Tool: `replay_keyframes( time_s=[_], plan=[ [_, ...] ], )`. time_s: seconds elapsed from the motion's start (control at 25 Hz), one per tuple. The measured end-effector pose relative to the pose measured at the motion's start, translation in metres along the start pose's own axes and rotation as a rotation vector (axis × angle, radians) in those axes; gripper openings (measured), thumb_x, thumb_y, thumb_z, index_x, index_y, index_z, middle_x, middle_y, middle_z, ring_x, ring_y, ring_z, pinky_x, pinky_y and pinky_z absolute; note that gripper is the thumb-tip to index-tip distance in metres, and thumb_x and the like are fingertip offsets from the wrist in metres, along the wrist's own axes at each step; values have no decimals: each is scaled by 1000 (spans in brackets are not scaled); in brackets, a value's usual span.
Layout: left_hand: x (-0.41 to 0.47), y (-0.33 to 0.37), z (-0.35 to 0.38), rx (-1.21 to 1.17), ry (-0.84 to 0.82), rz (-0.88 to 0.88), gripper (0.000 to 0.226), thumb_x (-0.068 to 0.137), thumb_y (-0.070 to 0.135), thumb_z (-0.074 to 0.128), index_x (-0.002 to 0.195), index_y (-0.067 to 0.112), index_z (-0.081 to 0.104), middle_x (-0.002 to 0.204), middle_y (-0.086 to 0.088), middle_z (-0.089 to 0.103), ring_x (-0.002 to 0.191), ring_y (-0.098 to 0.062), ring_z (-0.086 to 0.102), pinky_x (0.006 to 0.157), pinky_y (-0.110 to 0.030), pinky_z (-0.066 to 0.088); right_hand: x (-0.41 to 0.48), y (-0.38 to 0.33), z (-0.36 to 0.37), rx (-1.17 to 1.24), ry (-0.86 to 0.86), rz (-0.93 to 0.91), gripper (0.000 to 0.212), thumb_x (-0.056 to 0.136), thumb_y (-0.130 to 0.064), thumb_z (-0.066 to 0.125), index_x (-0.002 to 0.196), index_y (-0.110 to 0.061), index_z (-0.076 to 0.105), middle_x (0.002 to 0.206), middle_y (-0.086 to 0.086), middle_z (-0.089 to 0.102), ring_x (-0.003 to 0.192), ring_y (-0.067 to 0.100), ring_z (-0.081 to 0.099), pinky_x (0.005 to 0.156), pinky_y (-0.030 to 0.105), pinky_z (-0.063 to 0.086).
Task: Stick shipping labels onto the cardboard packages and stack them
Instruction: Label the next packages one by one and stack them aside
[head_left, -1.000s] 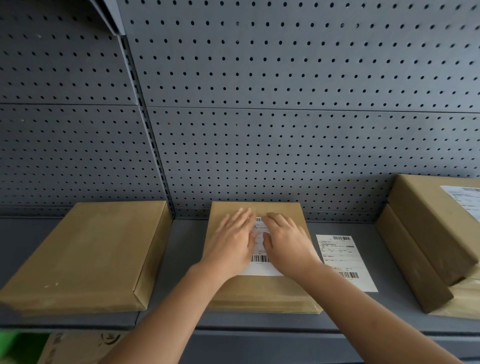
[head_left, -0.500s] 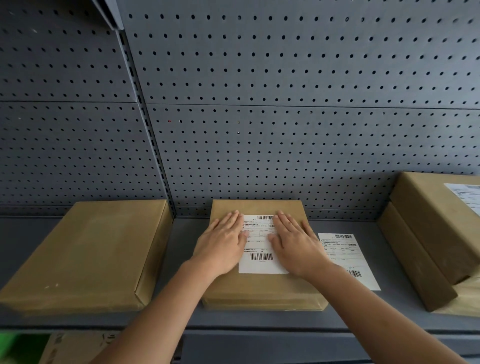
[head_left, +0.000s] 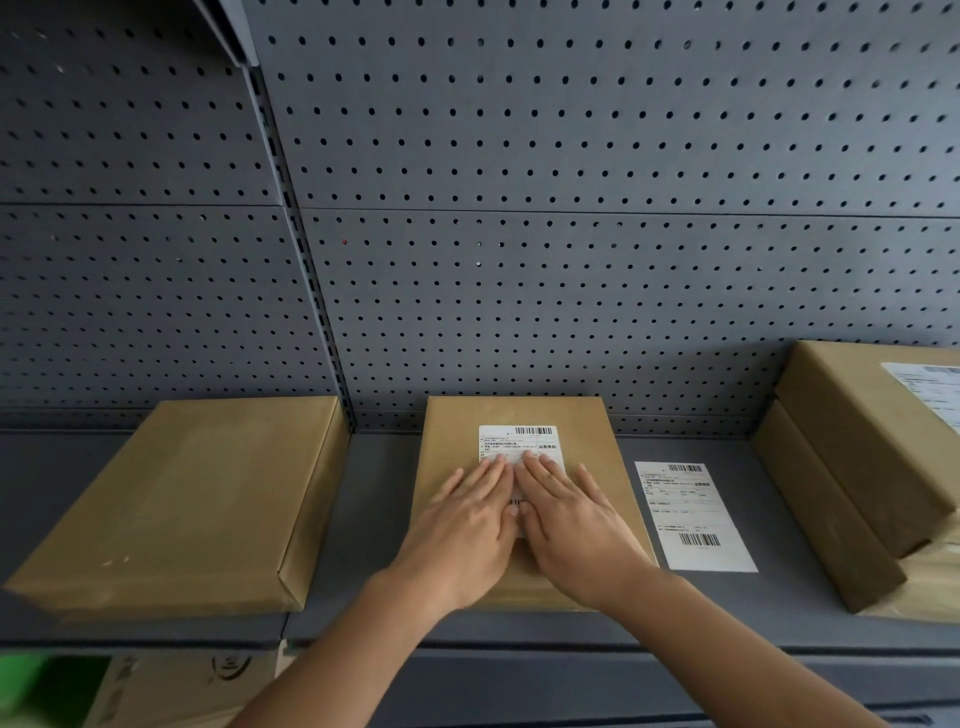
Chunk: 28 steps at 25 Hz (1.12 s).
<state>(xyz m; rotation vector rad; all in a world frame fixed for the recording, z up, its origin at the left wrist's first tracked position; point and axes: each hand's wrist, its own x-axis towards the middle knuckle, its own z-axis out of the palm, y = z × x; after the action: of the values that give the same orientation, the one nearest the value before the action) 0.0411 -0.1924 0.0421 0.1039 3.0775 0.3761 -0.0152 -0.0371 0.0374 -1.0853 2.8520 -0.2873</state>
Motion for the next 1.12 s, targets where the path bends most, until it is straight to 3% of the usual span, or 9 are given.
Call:
replay_keyframes(
  time_s=[0.2, 0.36, 0.52, 0.72, 0.8, 0.92, 0.96, 1.04, 1.12],
  plan=[
    [-3, -2, 4, 28, -20, -32, 59, 110, 40, 13, 164, 19, 0, 172, 5, -6, 156, -4, -9, 129, -33, -2, -3, 6, 7, -51, 9, 49, 64, 102, -47, 10, 160, -20, 9, 168, -5, 3, 154, 8, -3, 123, 38, -7],
    [-9, -12, 3, 15, -32, -113, 61, 109, 44, 11, 163, 20, -4, 171, 6, -9, 156, -4, -9, 129, -33, -2, -15, 24, 6, -46, 26, 136, 82, 88, -58, -6, 160, -21, 8, 168, -8, 3, 153, 6, -2, 124, 40, -5],
    [-16, -21, -1, 14, -42, -171, 61, 109, 45, 8, 162, 20, -9, 170, 6, -15, 156, -6, -13, 129, -33, -4, -25, 32, 2, -4, 23, 213, 67, 103, -52, 12, 160, -18, 6, 168, -7, -1, 153, 7, -6, 123, 38, -10],
    [-37, 9, -2, -19, 3, -32, 60, 110, 42, 12, 162, 21, -8, 168, 10, -17, 153, 0, -16, 128, -31, -7, -42, 4, 4, -4, 67, 35, 73, 95, -51, 0, 160, -19, 8, 167, -6, -1, 152, 5, -7, 124, 38, -9],
    [-46, 19, 3, 16, -13, 17, 59, 110, 42, 11, 162, 21, -8, 168, 10, -17, 153, 0, -17, 129, -32, -5, -49, -7, 13, -23, 88, -44, 64, 101, -44, 10, 160, -18, 15, 166, -5, 7, 150, 6, -2, 123, 36, -7],
    [-53, 17, 9, 61, -37, 0, 60, 109, 43, 8, 162, 22, -10, 169, 9, -17, 153, -1, -19, 129, -32, -6, -58, -9, 22, -98, 92, -48, 56, 102, -38, 29, 150, -13, 44, 157, 3, 40, 146, 13, 30, 115, 40, 13],
    [-55, 14, 9, 65, -41, -17, 61, 107, 46, 4, 161, 23, -11, 169, 10, -18, 153, -1, -20, 128, -31, -7, -59, -6, 22, -114, 108, -26, 56, 102, -40, 30, 148, -13, 47, 156, 3, 43, 145, 13, 33, 114, 40, 15],
    [-61, 6, 7, 68, -48, -69, 69, 100, 56, -3, 160, 25, -14, 167, 11, -21, 152, -1, -20, 127, -29, -9, -64, 3, 19, -98, 107, 0, 59, 103, -45, 24, 154, -16, 36, 162, -1, 29, 149, 9, 18, 119, 40, 8],
    [-66, -5, 6, 72, -46, -139, 69, 98, 57, -7, 158, 25, -17, 165, 11, -25, 152, -2, -21, 126, -29, -10, -70, 20, 13, -80, 83, 49, 66, 102, -51, 9, 160, -22, 11, 165, -9, 2, 150, 4, -6, 124, 38, -4]
  ],
)
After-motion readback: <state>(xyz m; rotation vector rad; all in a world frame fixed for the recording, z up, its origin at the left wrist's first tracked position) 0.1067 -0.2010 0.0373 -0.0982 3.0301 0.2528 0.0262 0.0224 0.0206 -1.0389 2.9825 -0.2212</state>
